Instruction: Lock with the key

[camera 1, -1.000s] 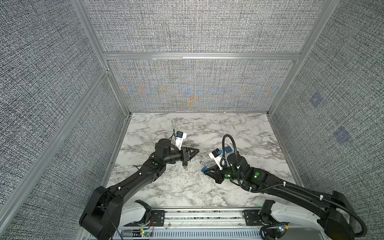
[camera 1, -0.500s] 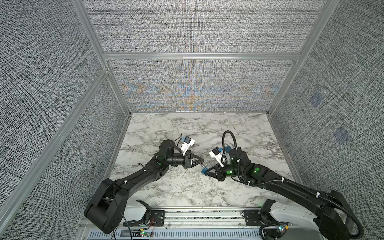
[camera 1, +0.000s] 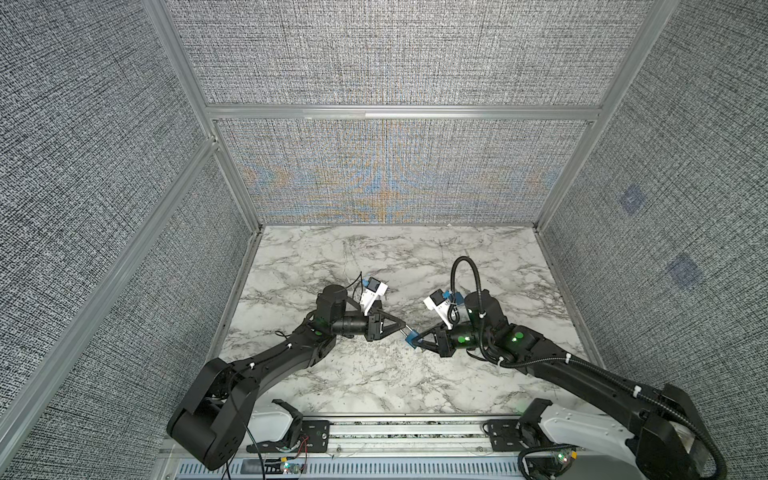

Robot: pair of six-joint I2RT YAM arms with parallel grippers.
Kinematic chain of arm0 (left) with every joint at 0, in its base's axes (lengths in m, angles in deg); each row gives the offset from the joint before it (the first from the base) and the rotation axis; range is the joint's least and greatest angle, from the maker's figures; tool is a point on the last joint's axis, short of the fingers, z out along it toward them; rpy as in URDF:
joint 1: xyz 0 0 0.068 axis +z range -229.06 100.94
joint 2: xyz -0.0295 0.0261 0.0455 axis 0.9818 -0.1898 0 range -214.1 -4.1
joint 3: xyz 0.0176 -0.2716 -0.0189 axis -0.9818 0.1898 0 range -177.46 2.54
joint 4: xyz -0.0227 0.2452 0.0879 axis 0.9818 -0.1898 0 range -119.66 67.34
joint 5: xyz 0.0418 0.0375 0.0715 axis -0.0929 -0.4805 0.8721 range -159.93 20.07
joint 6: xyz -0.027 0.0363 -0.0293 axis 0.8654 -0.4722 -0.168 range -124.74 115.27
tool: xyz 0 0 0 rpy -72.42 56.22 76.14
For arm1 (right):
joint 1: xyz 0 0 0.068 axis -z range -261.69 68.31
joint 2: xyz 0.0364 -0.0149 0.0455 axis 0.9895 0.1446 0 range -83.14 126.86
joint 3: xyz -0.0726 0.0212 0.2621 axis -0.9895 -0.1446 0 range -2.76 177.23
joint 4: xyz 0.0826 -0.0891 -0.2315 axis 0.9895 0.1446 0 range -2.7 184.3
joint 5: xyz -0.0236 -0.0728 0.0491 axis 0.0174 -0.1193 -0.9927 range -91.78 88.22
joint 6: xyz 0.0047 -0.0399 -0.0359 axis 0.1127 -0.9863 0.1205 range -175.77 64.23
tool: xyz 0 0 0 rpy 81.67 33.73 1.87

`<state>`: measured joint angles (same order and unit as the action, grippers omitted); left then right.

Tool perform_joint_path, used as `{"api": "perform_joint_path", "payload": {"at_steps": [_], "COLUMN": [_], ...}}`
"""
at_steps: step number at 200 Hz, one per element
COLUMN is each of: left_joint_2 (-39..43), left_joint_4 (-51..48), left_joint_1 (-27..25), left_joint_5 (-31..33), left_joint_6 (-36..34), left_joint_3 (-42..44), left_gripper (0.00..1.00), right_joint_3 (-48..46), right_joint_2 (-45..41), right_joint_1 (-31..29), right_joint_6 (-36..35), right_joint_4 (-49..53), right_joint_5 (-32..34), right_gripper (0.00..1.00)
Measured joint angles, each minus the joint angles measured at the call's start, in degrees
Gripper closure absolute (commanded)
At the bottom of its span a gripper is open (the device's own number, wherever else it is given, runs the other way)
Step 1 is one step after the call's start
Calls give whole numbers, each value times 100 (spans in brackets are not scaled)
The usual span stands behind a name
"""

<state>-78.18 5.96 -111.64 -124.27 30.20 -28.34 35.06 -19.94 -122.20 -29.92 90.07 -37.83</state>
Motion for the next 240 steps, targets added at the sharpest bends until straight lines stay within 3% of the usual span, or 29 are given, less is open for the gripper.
{"api": "perform_joint_path", "payload": {"at_steps": [104,205,240], "left_joint_2": [24,-46,-90], "left_joint_4": [44,186,339], "left_joint_1": [9,11,11], "left_joint_5": [20,-92,-155], "left_joint_6": [0,44,153], "left_joint_3": [4,4,13], "left_gripper": [88,89,100], "right_joint_3": [0,24,33], "right_joint_2": [31,2,-17], "right_joint_1": [46,70,79], "right_joint_6": [142,251,363], "right_joint_4": [-33,44,46], "right_joint_5": [-105,-208,-267], "right_gripper": [100,100,100]}}
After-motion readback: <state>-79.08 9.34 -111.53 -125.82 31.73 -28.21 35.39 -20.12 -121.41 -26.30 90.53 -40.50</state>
